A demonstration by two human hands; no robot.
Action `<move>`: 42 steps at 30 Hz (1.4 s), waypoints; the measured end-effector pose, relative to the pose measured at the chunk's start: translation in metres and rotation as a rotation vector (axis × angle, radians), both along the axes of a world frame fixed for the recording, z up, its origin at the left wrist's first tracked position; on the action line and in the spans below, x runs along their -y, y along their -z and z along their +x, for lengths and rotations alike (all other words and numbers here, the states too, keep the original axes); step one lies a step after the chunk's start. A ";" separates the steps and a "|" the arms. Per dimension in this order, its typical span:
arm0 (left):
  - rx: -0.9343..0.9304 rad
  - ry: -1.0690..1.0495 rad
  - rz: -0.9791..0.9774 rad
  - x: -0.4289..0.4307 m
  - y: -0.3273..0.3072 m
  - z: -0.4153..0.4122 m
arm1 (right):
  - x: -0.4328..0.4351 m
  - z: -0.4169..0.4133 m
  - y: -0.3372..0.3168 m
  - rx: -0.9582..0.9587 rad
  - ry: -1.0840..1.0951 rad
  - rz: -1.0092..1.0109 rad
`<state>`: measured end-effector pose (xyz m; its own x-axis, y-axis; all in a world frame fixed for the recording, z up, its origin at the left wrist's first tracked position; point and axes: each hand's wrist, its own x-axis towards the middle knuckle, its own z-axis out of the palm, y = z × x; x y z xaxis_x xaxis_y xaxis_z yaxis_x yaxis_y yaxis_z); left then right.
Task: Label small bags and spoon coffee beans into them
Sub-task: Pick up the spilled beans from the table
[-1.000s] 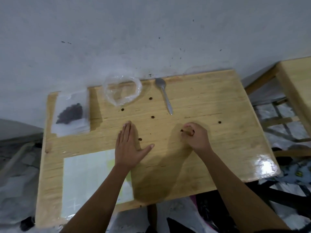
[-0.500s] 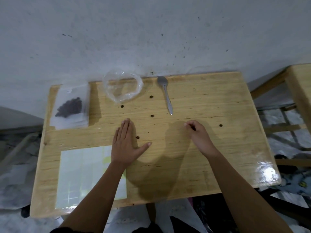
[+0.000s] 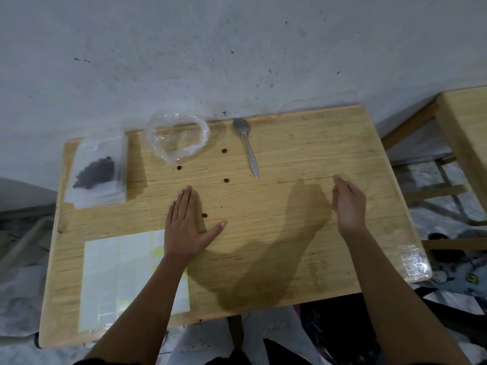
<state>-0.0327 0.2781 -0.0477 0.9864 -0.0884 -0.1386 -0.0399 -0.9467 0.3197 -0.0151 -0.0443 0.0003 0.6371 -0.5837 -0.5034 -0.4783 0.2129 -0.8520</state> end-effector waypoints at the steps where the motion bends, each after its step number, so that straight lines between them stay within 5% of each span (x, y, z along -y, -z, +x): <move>1: 0.000 -0.001 -0.001 0.000 0.000 0.000 | 0.004 -0.001 0.003 -0.034 -0.042 -0.203; 3: -0.007 -0.002 0.005 0.000 0.001 0.000 | 0.012 -0.003 0.010 -0.030 -0.070 -0.449; 8: -0.005 -0.014 0.020 0.000 0.001 0.000 | 0.016 -0.009 0.024 -0.047 -0.123 -0.627; 22: 0.001 -0.023 -0.011 0.000 0.001 -0.001 | 0.010 -0.008 0.024 -0.083 -0.102 -0.623; 25: 0.010 -0.025 -0.006 0.000 0.000 -0.002 | -0.006 0.001 0.023 -0.029 0.025 -0.376; 31: 0.003 -0.076 -0.034 -0.001 -0.001 -0.007 | -0.084 0.019 0.002 0.110 0.162 0.749; 35: 0.006 -0.100 -0.049 -0.010 0.000 -0.018 | -0.135 0.010 -0.004 0.059 -0.036 0.897; 38: 0.002 -0.075 -0.047 -0.020 0.001 -0.023 | -0.159 0.009 0.001 -0.031 -0.241 0.720; 42: -0.011 -0.051 -0.048 -0.030 0.002 -0.025 | -0.179 0.010 0.006 -0.049 -0.841 -0.040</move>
